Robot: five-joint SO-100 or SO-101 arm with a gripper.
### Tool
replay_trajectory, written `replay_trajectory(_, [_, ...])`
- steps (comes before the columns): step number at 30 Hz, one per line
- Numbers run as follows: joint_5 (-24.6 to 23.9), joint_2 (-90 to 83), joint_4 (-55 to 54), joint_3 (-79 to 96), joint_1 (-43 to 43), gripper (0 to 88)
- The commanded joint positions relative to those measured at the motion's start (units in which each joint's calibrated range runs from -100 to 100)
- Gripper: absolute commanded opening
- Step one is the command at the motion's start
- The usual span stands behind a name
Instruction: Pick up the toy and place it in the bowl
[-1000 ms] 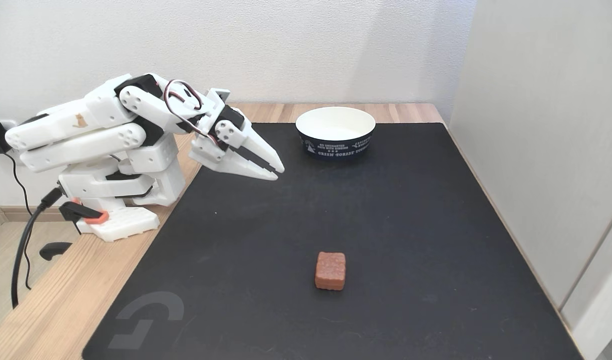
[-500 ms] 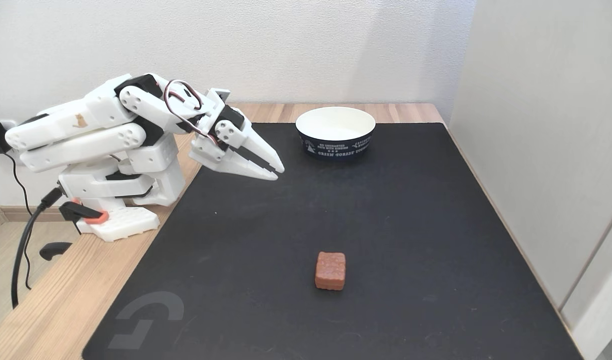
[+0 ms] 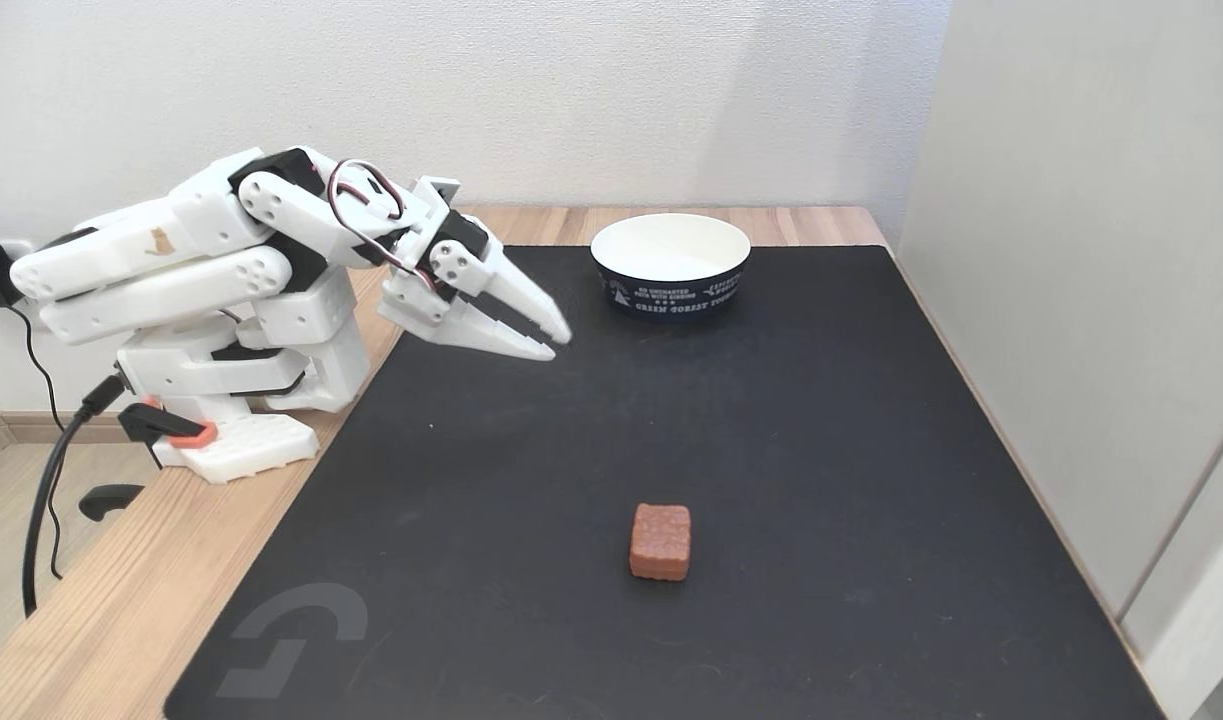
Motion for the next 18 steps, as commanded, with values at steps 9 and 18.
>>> replay_trajectory(9, [0.3, -0.7, 0.4, 0.3, -0.3, 53.7])
replay_trajectory(18, [-0.1, 10.3, 8.4, -14.0, 4.9, 51.6])
